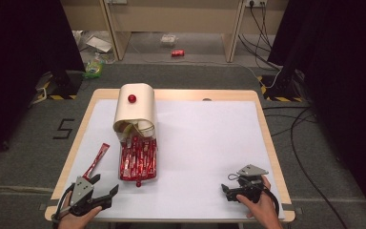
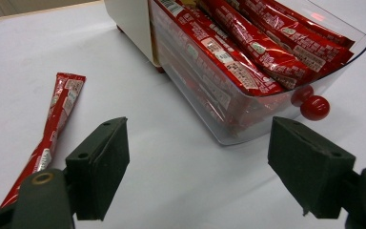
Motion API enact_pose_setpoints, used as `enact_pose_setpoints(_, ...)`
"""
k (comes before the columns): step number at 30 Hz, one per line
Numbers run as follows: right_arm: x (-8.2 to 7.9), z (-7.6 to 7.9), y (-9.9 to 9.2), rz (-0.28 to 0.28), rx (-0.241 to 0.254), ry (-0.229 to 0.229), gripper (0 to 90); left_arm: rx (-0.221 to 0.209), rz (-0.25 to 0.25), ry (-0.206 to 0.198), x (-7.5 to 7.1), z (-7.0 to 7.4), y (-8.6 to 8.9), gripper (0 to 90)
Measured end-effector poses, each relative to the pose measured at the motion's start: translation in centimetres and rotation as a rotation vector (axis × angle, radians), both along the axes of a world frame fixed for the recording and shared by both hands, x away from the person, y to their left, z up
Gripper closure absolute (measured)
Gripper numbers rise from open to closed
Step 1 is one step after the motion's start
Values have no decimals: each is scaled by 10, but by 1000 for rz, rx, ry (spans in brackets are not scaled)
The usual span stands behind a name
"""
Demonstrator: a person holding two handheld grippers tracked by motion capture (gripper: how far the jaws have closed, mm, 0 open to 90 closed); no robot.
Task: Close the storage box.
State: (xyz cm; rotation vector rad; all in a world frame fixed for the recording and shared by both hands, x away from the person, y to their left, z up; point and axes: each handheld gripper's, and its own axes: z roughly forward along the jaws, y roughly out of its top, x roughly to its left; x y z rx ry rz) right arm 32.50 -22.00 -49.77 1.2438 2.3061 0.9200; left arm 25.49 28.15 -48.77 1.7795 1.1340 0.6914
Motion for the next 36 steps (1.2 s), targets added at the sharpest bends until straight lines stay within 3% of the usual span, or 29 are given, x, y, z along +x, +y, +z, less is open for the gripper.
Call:
enact_pose_setpoints(12, 0, 0, 0, -1, -1, 0, 2, 25, 12, -21, 9, 1, -9, 212)
enact_pose_setpoints(30, 0, 0, 0, -1, 0, 1, 2, 5, 3, -1, 13, 2, -16, 165)
enact_pose_setpoints(36, 0, 0, 0, 0, 0, 0, 2, 18, -4, -2, 16, 3, -24, 151)
